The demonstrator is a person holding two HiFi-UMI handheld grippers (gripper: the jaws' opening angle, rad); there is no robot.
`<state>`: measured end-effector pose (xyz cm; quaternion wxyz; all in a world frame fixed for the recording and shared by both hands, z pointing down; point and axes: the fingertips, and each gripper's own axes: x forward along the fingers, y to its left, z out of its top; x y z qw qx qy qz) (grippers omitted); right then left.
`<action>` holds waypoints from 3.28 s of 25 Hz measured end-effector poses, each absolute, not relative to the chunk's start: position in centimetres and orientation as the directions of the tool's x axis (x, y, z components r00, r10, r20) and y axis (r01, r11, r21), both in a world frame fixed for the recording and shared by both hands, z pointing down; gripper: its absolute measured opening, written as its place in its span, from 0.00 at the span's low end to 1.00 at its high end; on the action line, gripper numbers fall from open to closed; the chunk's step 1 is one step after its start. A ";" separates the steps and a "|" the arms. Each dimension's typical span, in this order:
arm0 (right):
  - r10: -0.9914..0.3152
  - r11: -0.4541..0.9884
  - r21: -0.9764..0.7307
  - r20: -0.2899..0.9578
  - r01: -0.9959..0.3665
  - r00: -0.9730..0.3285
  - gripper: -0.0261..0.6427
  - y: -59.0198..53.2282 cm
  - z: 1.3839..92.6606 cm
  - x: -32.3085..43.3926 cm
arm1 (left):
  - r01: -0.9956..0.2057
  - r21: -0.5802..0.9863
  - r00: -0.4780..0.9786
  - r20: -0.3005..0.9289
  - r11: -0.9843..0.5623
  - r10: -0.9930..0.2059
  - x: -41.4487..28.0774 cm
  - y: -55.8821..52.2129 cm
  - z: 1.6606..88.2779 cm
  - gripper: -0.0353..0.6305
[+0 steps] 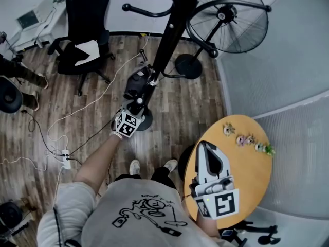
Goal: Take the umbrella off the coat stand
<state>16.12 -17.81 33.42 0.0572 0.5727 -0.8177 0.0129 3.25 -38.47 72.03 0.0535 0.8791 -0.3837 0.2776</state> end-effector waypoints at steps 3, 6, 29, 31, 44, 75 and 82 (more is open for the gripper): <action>-0.934 0.348 0.045 0.108 -0.937 -0.341 0.06 -17.7 33.4 16.0 | -0.705 -0.120 0.554 0.521 -0.699 -0.649 3.2 -38.2 71.6 0.34; -0.933 0.351 0.047 0.106 -0.935 -0.345 0.06 -17.4 33.3 15.8 | -0.705 -0.121 0.555 0.519 -0.699 -0.650 3.1 -37.8 71.4 0.34; -0.929 0.366 0.048 0.086 -0.929 -0.361 0.06 -15.9 33.0 15.0 | -0.714 -0.116 0.552 0.513 -0.690 -0.657 2.1 -35.4 69.1 0.34; -0.929 0.366 0.048 0.083 -0.930 -0.361 0.06 -15.8 32.9 15.0 | -0.715 -0.116 0.553 0.510 -0.689 -0.659 2.1 -35.2 68.8 0.34; -0.925 0.376 0.043 0.073 -0.925 -0.373 0.06 -15.8 32.8 14.6 | -0.724 -0.103 0.558 0.493 -0.682 -0.667 1.7 -34.2 67.1 0.34; -0.913 0.406 0.033 0.046 -0.913 -0.405 0.06 -16.7 32.3 13.0 | -0.743 -0.050 0.568 0.481 -0.668 -0.668 0.2 -32.6 64.7 0.34; -0.915 0.403 0.031 0.043 -0.915 -0.402 0.06 -16.4 32.3 12.9 | -0.752 -0.043 0.558 0.489 -0.657 -0.671 -0.6 -32.2 64.1 0.34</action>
